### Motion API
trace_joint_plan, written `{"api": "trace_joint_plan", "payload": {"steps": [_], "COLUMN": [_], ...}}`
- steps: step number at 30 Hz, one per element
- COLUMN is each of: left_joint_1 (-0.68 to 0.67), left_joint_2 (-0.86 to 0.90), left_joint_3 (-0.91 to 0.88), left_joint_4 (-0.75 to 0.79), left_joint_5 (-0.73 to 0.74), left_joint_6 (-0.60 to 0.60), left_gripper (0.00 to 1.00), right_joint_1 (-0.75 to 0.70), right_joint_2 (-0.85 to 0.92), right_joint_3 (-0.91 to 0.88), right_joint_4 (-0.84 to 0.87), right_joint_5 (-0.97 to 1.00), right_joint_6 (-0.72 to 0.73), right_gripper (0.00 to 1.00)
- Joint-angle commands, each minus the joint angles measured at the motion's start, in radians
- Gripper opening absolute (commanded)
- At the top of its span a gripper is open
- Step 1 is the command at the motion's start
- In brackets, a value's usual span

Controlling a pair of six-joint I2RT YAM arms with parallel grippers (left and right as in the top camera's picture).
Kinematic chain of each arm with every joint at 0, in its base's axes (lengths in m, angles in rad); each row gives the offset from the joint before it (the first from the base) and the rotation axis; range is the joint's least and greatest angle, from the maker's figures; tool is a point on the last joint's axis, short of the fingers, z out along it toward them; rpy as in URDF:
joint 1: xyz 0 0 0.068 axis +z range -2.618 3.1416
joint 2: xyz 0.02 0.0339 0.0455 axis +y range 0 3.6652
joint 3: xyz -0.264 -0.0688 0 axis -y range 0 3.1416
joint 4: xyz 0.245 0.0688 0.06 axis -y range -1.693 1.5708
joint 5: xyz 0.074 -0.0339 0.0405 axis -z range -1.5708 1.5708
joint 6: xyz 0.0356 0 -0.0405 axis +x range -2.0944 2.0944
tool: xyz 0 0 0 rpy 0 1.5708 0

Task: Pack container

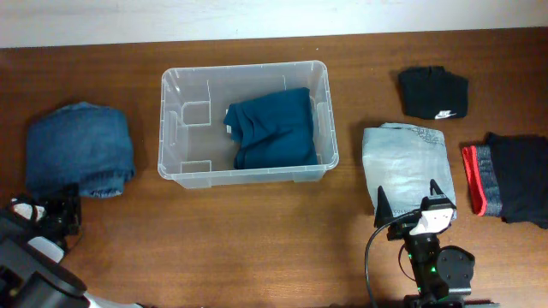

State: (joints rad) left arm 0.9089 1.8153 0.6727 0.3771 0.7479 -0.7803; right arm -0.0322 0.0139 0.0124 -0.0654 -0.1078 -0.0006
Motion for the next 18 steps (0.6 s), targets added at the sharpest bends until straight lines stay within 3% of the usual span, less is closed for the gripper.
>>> {"api": "trace_joint_plan", "payload": {"steps": [1, 18], "left_joint_1": [-0.014, -0.014], "left_joint_2": [-0.001, -0.282], "left_joint_3": [-0.004, -0.003], "left_joint_4": [0.057, 0.101], "left_joint_5": [0.182, 0.267], "left_joint_6": [-0.017, -0.065], "left_gripper": [0.01, 0.01], "right_joint_1": [-0.008, -0.008], "right_joint_2": [-0.008, -0.008], "right_joint_3": [-0.007, -0.007], "right_joint_4": [-0.001, -0.001], "right_joint_5": [-0.015, -0.015], "right_joint_6": [-0.003, -0.003], "right_gripper": [0.98, 0.99]}}
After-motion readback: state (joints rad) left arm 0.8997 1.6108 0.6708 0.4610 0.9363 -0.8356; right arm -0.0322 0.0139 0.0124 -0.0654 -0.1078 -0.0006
